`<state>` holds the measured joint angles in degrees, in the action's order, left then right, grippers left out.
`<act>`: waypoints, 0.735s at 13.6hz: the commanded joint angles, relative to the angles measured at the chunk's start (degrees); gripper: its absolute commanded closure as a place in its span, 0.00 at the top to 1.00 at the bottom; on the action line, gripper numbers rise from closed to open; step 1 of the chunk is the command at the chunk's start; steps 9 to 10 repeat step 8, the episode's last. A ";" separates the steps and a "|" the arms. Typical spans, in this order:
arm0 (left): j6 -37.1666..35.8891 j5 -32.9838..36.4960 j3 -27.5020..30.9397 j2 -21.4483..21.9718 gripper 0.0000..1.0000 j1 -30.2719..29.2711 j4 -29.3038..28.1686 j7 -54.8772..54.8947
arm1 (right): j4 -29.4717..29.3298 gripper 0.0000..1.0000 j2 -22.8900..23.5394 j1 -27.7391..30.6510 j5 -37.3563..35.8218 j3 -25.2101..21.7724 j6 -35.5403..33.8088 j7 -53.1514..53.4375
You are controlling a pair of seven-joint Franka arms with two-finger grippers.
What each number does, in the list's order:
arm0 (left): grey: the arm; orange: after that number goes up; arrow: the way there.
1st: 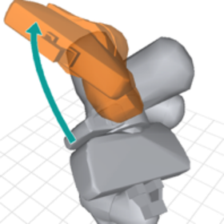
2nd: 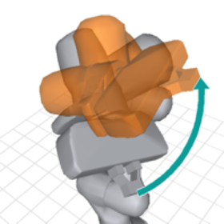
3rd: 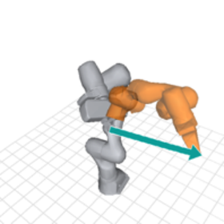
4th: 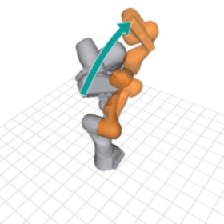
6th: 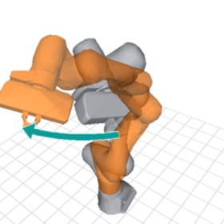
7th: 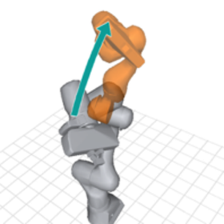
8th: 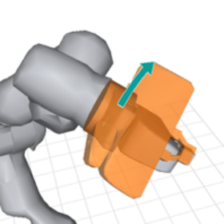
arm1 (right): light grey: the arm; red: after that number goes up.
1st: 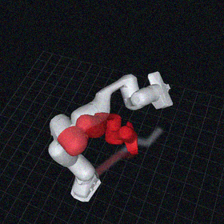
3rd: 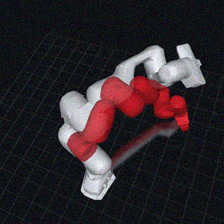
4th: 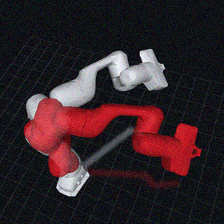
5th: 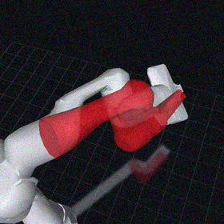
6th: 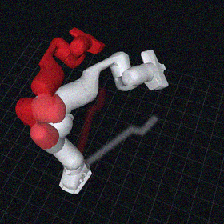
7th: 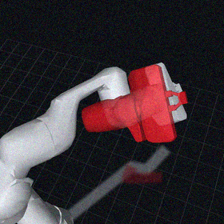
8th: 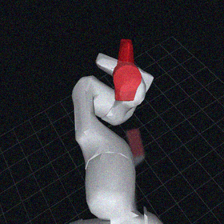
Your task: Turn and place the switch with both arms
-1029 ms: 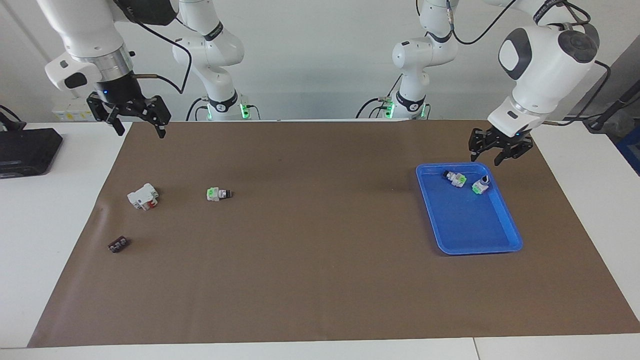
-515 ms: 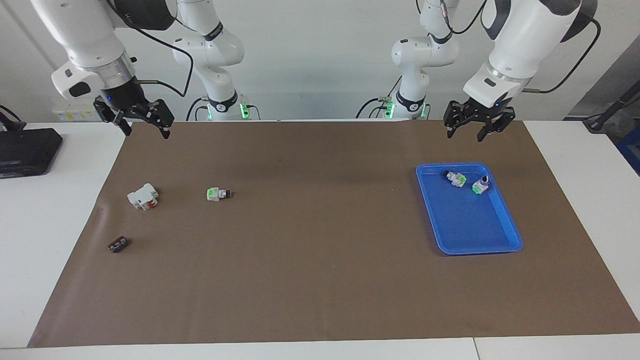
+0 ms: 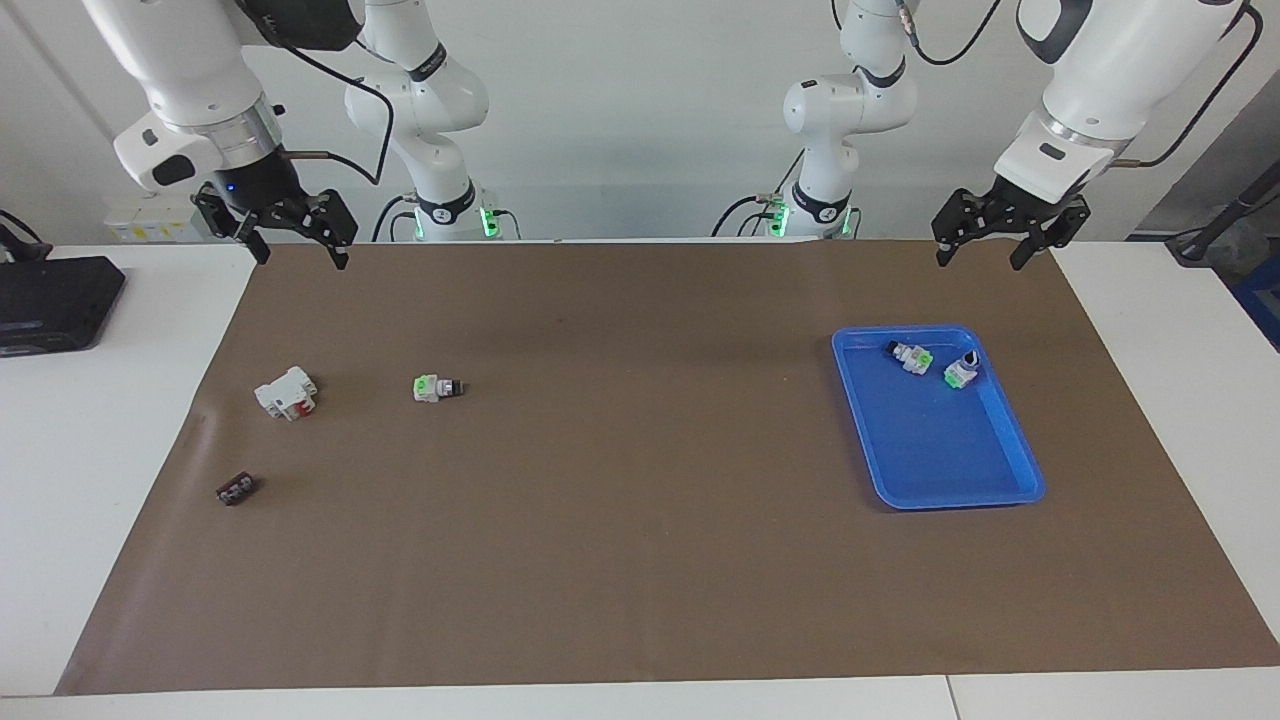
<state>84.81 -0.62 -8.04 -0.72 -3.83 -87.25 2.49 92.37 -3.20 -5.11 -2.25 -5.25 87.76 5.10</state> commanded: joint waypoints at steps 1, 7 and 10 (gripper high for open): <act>1.06 0.53 -0.22 1.24 1.00 -1.79 -2.57 -0.29 | -0.53 1.00 0.04 -0.25 0.14 -0.20 -1.10 -0.35; 3.69 1.06 -0.22 0.98 1.00 -1.79 -1.96 -0.29 | 0.18 1.00 -0.23 -0.34 0.14 -0.20 -0.48 -0.09; 3.78 1.06 -0.22 0.89 1.00 -1.79 -1.78 -0.29 | 0.26 1.00 -0.23 -0.34 0.14 -0.20 -0.48 -0.09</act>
